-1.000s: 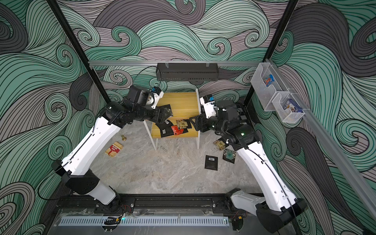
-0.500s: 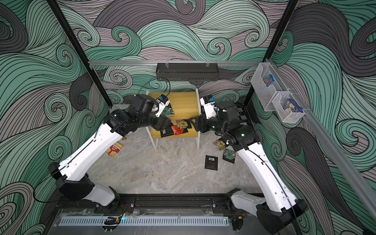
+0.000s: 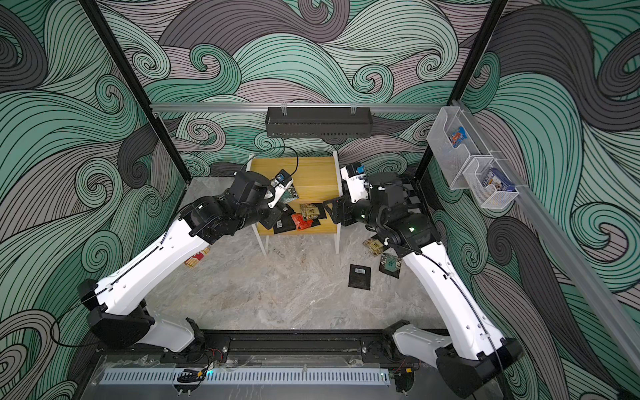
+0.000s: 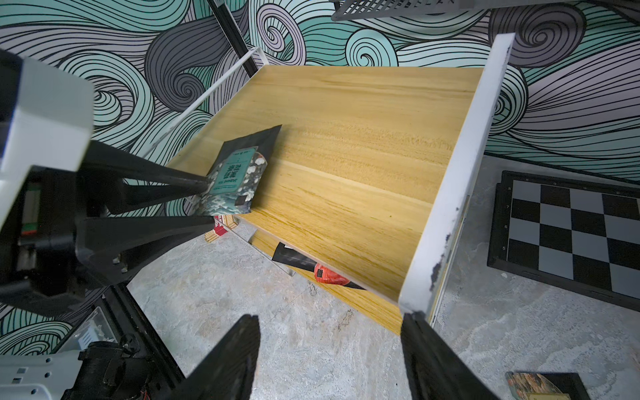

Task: Remove the tea bags from the shelf
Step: Pick up the tea bag from the shelf.

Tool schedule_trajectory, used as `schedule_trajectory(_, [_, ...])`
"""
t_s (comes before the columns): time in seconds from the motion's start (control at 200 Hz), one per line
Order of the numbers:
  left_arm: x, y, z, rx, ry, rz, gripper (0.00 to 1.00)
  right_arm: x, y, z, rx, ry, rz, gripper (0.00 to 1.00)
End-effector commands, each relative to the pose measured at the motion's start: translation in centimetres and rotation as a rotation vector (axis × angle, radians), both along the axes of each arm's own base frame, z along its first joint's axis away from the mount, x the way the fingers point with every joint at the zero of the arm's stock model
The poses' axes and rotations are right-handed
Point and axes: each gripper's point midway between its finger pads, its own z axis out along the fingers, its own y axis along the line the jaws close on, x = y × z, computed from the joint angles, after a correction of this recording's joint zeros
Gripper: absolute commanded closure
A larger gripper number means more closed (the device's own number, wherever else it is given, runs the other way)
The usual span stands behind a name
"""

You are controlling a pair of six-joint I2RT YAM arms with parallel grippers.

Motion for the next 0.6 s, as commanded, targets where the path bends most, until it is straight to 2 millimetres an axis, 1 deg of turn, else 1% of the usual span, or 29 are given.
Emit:
schedule_trajectory(0.0, [-1.3, 0.7, -1.4, 0.059, 0.043, -0.013, 0.67, 0.4, -0.4, 0.0, 0.008, -0.01, -0.02, 0.31])
schedule_trajectory(0.15, [-2.0, 0.8, -0.5, 0.052, 0.025, -0.022, 0.74, 0.5, -0.4, -0.1, 0.011, -0.007, -0.025, 0.31])
schedule_trajectory(0.22, [-2.2, 0.6, -0.2, 0.049, 0.022, -0.026, 0.79, 0.5, -0.5, -0.2, 0.01, -0.007, -0.026, 0.31])
schedule_trajectory(0.31, [-2.4, 0.5, 0.3, 0.044, 0.017, -0.03, 0.82, 0.5, -0.6, -0.1, 0.01, -0.01, -0.028, 0.31])
schedule_trajectory(0.41, [-2.8, 0.4, 0.9, 0.034, 0.015, -0.035, 0.91, 0.4, -0.8, -0.1, 0.009, -0.013, -0.033, 0.31])
schedule_trajectory(0.485, [-3.1, 0.2, 1.2, 0.023, 0.018, -0.04, 0.94, 0.4, -1.1, 0.0, 0.008, -0.02, -0.04, 0.31])
schedule_trajectory(0.49, [-3.4, 0.4, 1.8, 0.011, 0.007, -0.04, 0.95, 0.3, -1.1, 0.0, 0.008, -0.02, -0.04, 0.31])
schedule_trajectory(0.505, [-3.7, 0.6, 2.4, -0.002, -0.002, -0.044, 0.95, 0.3, -1.2, 0.1, 0.008, -0.022, -0.043, 0.31])
schedule_trajectory(0.595, [-4.4, 0.5, 3.1, -0.02, -0.009, -0.059, 0.98, 0.2, -1.7, 0.0, 0.004, -0.028, -0.055, 0.31])
